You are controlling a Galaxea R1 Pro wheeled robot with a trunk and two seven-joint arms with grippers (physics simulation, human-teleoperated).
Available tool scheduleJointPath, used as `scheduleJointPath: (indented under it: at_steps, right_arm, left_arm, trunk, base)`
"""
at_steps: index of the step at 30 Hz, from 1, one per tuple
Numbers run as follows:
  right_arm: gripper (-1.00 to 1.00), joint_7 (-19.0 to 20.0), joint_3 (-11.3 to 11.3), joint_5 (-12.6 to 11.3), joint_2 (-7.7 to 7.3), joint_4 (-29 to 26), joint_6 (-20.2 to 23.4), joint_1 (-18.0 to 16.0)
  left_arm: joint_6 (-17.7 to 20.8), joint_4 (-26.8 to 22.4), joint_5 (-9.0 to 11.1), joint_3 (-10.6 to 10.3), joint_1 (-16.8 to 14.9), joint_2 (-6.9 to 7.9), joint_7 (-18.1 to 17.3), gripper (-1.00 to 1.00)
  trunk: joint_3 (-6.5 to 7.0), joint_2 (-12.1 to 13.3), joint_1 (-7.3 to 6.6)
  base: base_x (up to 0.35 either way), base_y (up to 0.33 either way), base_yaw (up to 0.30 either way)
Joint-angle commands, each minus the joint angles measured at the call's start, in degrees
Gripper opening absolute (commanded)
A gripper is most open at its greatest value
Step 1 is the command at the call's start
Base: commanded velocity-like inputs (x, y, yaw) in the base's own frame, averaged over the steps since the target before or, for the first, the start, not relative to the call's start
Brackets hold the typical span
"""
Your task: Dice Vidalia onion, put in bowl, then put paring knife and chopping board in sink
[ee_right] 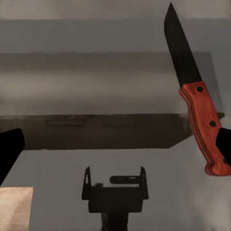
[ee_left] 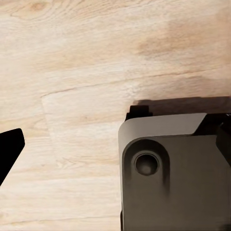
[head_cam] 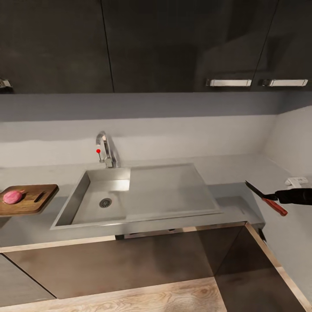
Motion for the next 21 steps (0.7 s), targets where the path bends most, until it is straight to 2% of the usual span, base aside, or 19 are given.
scheduleJointPath:
  at_steps: [1, 8, 21]
  right_arm:
    - [1.00, 0.5, -0.2, 0.6, 0.01, 0.1, 0.1, -0.1]
    - [1.00, 0.5, -6.1, 0.6, -0.09, 0.5, -0.2, 0.0]
    - [1.00, 0.5, -6.9, 0.7, -0.25, 1.8, -0.2, 0.0]
  left_arm:
    - [-0.4, 0.3, 0.1, -0.5, -0.1, -0.04, 0.2, 1.00]
    - [-0.4, 0.3, 0.1, -0.4, -0.1, 0.05, 0.2, 1.00]
    - [-0.4, 0.3, 0.1, -0.4, -0.1, 0.12, 0.3, 1.00]
  trunk:
    - [0.11, 0.4, -0.22]
    - [1.37, 3.2, -1.75]
    - [3.70, 8.4, -4.61]
  base:
    - [0.000, 0.000, 0.000]
    - [0.000, 0.000, 0.000]
    - [0.000, 0.000, 0.000]
